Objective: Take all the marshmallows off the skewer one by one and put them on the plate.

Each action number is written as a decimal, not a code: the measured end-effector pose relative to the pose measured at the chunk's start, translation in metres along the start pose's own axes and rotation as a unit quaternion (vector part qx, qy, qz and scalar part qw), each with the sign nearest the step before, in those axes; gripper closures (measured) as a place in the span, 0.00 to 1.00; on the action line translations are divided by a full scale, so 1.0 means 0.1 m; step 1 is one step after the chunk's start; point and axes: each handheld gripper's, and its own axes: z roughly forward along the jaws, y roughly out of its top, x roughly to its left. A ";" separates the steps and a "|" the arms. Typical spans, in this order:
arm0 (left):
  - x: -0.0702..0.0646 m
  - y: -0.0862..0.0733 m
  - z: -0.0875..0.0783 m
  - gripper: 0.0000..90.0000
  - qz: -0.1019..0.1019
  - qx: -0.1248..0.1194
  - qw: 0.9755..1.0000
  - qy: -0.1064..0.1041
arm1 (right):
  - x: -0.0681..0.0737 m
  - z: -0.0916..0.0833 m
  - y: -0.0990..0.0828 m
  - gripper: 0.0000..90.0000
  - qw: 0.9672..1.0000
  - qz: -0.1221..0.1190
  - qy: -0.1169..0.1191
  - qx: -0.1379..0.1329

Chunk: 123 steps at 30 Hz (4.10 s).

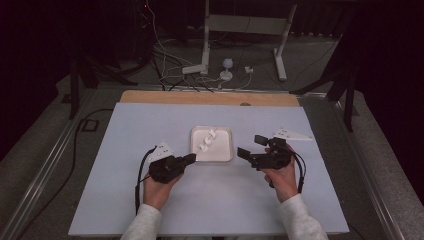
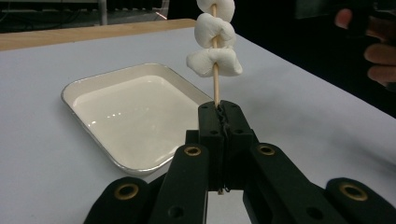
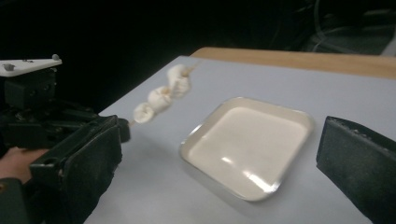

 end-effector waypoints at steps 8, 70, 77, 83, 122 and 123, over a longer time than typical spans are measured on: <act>-0.03 0.01 -0.01 1.00 0.010 -0.009 1.000 -0.008 | 0.07 0.29 0.10 0.21 0.999 0.017 0.034 0.026; -0.10 -0.20 0.16 1.00 0.101 0.083 0.990 0.050 | 0.15 0.35 0.45 0.90 0.992 0.082 0.079 -0.048; -0.09 -0.15 0.15 1.00 0.074 0.057 0.995 0.033 | 0.11 0.12 0.61 0.90 0.999 0.025 0.035 -0.024; -0.04 -0.14 0.11 1.00 0.055 0.042 0.997 0.026 | 0.07 0.31 0.47 0.89 0.999 0.023 0.025 0.003; 0.07 -0.13 0.04 1.00 0.009 0.025 0.999 0.041 | -0.07 1.02 -0.02 0.31 0.992 0.048 -0.020 0.113; 0.08 -0.13 0.04 1.00 0.009 0.025 0.999 0.041 | -0.04 0.99 -0.01 0.31 0.993 0.046 -0.012 0.109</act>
